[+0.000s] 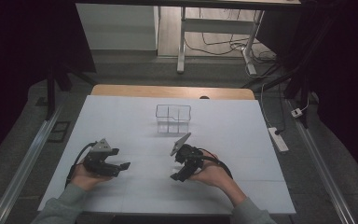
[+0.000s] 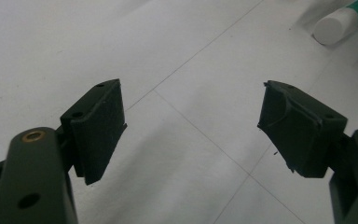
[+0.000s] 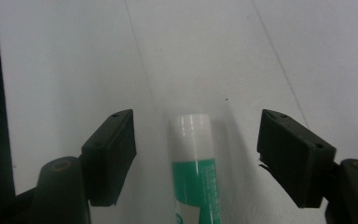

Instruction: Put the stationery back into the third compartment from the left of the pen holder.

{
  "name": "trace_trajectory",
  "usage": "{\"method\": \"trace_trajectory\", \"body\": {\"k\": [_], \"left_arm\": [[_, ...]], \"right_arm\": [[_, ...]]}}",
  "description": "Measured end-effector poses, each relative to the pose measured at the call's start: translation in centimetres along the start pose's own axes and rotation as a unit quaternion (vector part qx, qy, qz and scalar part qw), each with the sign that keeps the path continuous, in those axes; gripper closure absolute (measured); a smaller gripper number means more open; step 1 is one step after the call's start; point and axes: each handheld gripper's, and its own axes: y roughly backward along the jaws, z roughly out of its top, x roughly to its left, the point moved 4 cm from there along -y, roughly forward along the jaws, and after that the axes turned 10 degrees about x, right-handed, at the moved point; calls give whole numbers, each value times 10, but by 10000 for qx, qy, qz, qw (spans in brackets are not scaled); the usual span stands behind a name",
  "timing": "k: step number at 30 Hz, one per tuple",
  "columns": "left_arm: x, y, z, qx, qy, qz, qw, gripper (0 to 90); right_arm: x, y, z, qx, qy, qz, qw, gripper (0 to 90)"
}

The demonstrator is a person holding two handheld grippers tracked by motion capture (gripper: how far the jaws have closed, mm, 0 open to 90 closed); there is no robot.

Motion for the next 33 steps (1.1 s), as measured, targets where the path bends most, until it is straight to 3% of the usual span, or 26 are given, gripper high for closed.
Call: {"method": "trace_trajectory", "body": {"k": [1,2,12,17,23,25,27,33], "left_arm": [[0,0,0,0,-4,-5,10000,219],[0,0,0,3,-6,-6,10000,219],[0,0,0,17,-8,-2,10000,219],[0,-1,-1,35,-8,-6,10000,219],[0,-1,-1,33,-1,-13,10000,219],[1,-1,-1,20,9,-22,10000,219],[1,0,-2,12,25,-21,10000,219],[1,-1,-2,19,21,-18,10000,219]], "right_arm": [[2,-2,0,89,-25,12,10000,308],[0,-4,1,86,154,-26,9998,321],[2,-16,3,466,270,-121,9985,454],[2,-18,2,603,359,-243,9972,628],[3,-18,2,613,437,-308,9967,638],[2,-17,2,603,502,-303,9965,638],[2,-14,2,512,411,-342,9973,638],[-3,4,1,32,227,-345,9991,639]]}}
